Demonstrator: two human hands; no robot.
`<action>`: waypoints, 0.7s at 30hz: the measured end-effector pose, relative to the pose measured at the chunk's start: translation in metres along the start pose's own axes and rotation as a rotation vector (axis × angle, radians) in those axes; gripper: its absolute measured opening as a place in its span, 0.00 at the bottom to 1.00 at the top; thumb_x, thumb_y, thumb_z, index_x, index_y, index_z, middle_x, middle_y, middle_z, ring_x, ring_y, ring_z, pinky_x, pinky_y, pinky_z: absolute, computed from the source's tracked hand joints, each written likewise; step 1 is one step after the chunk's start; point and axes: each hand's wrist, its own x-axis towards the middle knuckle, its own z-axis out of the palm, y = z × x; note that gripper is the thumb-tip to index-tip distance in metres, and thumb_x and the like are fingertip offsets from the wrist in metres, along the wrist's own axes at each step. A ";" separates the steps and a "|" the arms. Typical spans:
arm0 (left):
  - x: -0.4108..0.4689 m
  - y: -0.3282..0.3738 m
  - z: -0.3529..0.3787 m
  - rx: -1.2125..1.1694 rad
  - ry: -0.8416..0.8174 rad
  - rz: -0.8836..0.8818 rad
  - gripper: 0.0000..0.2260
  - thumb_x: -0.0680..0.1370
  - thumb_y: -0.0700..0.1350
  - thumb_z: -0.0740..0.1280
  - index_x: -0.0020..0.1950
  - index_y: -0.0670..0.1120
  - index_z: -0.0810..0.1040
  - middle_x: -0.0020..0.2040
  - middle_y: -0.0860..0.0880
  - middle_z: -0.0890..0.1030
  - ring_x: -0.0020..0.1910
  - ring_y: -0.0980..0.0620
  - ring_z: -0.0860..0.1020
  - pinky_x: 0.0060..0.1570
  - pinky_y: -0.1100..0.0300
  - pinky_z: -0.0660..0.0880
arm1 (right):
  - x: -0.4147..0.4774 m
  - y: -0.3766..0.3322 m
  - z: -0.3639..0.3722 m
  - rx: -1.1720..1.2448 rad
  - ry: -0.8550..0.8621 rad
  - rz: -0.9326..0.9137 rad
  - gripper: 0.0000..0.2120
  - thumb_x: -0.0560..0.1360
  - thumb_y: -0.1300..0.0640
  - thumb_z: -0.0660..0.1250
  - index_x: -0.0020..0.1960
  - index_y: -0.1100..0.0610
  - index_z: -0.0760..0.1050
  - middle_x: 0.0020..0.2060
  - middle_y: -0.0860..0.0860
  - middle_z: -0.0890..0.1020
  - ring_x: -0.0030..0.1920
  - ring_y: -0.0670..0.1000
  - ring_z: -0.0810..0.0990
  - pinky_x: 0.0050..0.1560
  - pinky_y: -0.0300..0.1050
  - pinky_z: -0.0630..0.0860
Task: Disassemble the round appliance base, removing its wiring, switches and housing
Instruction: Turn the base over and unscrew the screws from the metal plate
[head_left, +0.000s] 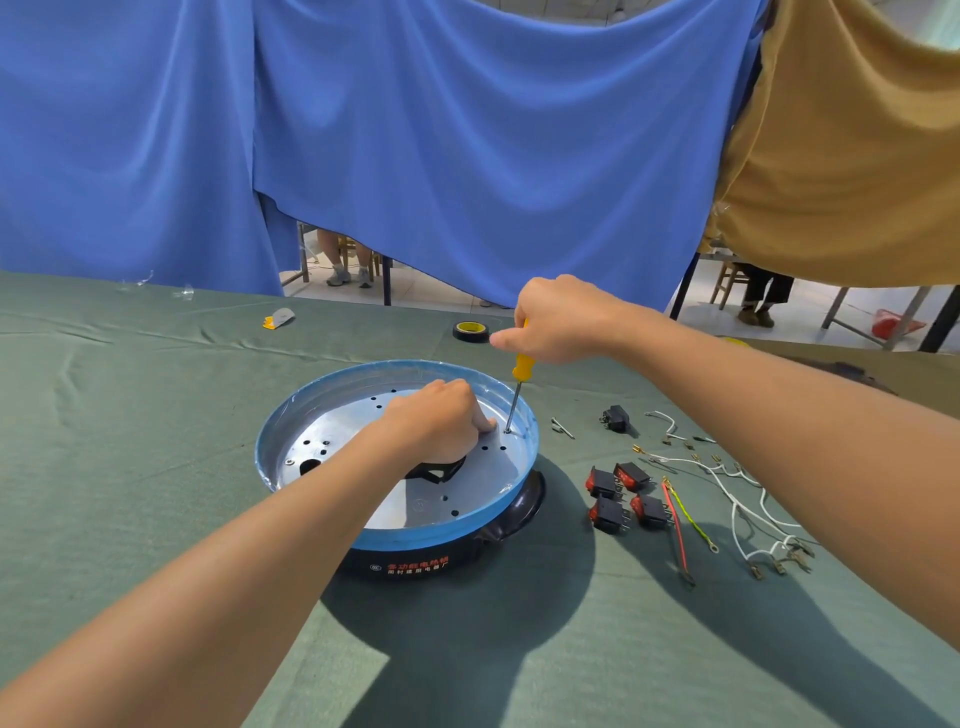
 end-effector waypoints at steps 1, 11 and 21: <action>0.000 0.000 0.000 -0.002 0.000 0.000 0.19 0.82 0.40 0.55 0.66 0.54 0.79 0.58 0.49 0.77 0.52 0.46 0.71 0.41 0.54 0.67 | -0.001 -0.001 0.000 0.010 0.000 -0.016 0.18 0.74 0.46 0.66 0.41 0.63 0.77 0.34 0.60 0.77 0.37 0.56 0.71 0.33 0.47 0.67; -0.001 -0.001 0.001 0.002 -0.012 0.022 0.20 0.81 0.38 0.55 0.67 0.54 0.77 0.60 0.49 0.78 0.55 0.44 0.73 0.47 0.50 0.72 | -0.004 -0.005 0.003 0.031 0.027 0.005 0.17 0.76 0.48 0.64 0.39 0.61 0.73 0.31 0.54 0.72 0.37 0.57 0.71 0.32 0.47 0.67; 0.000 0.000 0.001 -0.015 -0.006 0.020 0.20 0.81 0.38 0.55 0.66 0.53 0.78 0.60 0.49 0.79 0.55 0.44 0.73 0.45 0.51 0.71 | -0.001 -0.009 0.004 0.048 0.028 0.016 0.17 0.76 0.46 0.63 0.39 0.59 0.72 0.35 0.56 0.76 0.38 0.56 0.71 0.34 0.52 0.70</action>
